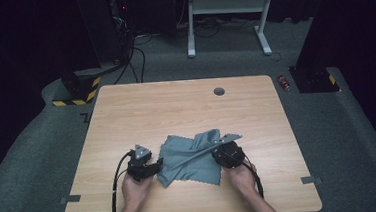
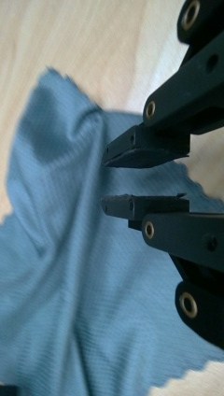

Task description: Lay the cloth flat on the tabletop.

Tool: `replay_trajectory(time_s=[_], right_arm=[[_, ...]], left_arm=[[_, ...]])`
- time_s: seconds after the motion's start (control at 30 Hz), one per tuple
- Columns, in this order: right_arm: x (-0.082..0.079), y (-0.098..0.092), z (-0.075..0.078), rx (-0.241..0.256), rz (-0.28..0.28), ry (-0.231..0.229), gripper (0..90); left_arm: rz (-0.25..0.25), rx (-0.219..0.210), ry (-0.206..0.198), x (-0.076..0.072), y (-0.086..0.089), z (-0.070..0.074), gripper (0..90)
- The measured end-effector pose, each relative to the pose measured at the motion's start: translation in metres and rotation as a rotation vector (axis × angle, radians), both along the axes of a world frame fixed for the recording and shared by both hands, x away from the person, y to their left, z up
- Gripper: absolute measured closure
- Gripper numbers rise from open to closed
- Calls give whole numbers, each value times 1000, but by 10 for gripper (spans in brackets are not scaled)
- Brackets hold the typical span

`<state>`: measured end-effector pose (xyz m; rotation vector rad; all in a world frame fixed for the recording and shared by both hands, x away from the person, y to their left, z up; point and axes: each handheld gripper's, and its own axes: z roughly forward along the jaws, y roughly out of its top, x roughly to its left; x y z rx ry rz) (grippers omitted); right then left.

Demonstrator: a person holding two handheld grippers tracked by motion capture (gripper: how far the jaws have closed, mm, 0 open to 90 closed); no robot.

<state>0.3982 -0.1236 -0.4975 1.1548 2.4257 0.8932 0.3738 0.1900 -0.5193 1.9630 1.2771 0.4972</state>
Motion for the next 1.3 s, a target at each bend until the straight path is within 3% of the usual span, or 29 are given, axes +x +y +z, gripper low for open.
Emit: replay_trajectory(time_s=[0.23, 0.37, 0.6, 0.73, 0.77, 0.8, 0.93, 1.03, 1.1, 1.2, 1.3], right_arm=[[-13, 2, -7, -16, 37, -3, 722], [-19, 1, -7, -18, 46, -7, 720], [-29, 2, -7, -2, 66, -10, 713], [-30, 2, -9, -10, 77, -6, 715], [-30, 2, -10, -18, 79, -6, 719], [-30, 3, -12, -36, 85, -5, 723], [-31, 2, -12, -31, 88, -5, 743], [-32, 1, -12, -36, 101, -6, 765], [-32, 1, -12, -35, 105, -2, 783], [-32, 1, -11, -46, 125, -3, 821], [-34, 2, -10, -68, 145, -7, 853]], left_arm=[[-1, -30, -1, 31, -5, 23, 460], [1, -24, 15, 48, -10, 28, 467], [-34, 75, 72, 70, -25, 24, 464], [-29, 83, 76, 76, -30, 19, 481], [-33, 111, 98, 78, -33, 16, 485], [-37, 130, 103, 80, -35, 14, 488], [-69, 186, 105, 84, -43, 12, 516], [-68, 186, 111, 87, -45, 13, 551], [-80, 163, 118, 87, -44, 13, 594], [-101, 142, 129, 87, -45, 13, 721], [-129, 168, 150, 88, -49, 15, 842]])
